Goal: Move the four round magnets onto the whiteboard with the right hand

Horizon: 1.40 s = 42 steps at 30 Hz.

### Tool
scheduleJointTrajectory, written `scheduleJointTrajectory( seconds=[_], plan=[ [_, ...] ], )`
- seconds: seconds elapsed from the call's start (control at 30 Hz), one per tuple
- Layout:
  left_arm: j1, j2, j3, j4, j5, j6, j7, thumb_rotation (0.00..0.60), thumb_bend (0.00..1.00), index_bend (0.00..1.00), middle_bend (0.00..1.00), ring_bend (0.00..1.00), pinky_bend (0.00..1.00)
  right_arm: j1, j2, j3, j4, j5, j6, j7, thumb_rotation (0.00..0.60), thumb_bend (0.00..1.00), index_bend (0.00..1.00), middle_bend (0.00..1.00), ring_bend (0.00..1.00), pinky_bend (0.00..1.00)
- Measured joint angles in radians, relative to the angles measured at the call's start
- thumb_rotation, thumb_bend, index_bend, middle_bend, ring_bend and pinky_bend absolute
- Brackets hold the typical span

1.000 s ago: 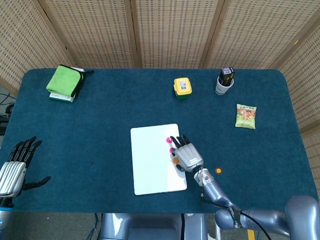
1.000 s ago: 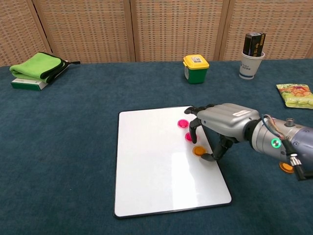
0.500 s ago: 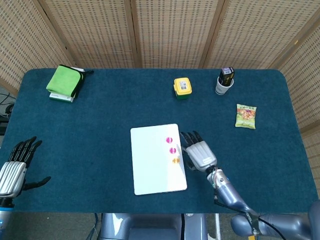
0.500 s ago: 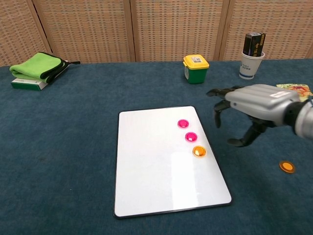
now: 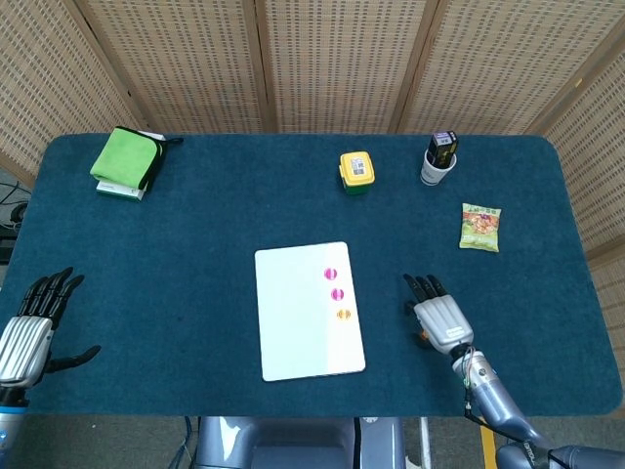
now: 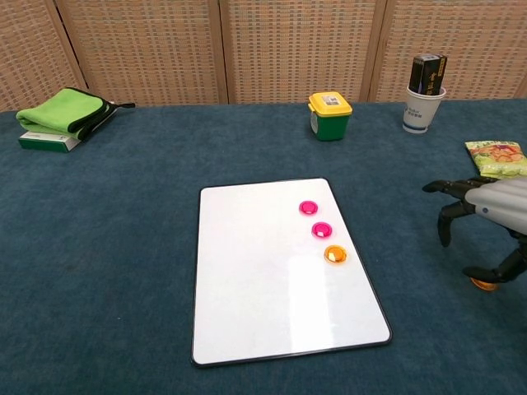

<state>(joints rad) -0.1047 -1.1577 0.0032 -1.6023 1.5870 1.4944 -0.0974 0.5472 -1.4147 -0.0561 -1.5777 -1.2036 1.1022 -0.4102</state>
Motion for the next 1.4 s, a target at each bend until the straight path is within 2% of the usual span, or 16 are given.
scheduleJointTrajectory(
  seconds=[0.4,0.63,1.03,1.2,1.4],
  plan=[
    [-0.001,0.0,-0.001,-0.003,-0.007,-0.006,0.009,0.6,0.0,0.0,0.0,0.0,0.0,-0.065,-0.016,-0.028,0.108,-0.091,0.015,0.108,0.6,0.36,0.39,0.0,0.0,0.0],
    [0.0,-0.001,-0.002,-0.003,-0.01,-0.006,0.01,0.6,0.0,0.0,0.0,0.0,0.0,-0.084,-0.049,-0.021,0.166,-0.125,0.001,0.149,0.6,0.36,0.39,0.0,0.0,0.0],
    [0.0,-0.002,-0.003,-0.002,-0.01,-0.006,0.014,0.6,0.0,0.0,0.0,0.0,0.0,-0.098,-0.063,0.002,0.206,-0.129,-0.027,0.173,0.6,0.38,0.39,0.0,0.0,0.0],
    [0.0,-0.003,-0.003,-0.002,-0.011,-0.005,0.018,0.6,0.0,0.0,0.0,0.0,0.0,-0.101,-0.066,0.008,0.21,-0.135,-0.034,0.174,0.6,0.39,0.5,0.0,0.0,0.0],
    [0.001,-0.004,-0.004,-0.002,-0.011,-0.003,0.02,0.6,0.0,0.0,0.0,0.0,0.0,-0.103,-0.065,0.02,0.198,-0.138,-0.042,0.174,0.6,0.4,0.53,0.0,0.0,0.0]
  ],
)
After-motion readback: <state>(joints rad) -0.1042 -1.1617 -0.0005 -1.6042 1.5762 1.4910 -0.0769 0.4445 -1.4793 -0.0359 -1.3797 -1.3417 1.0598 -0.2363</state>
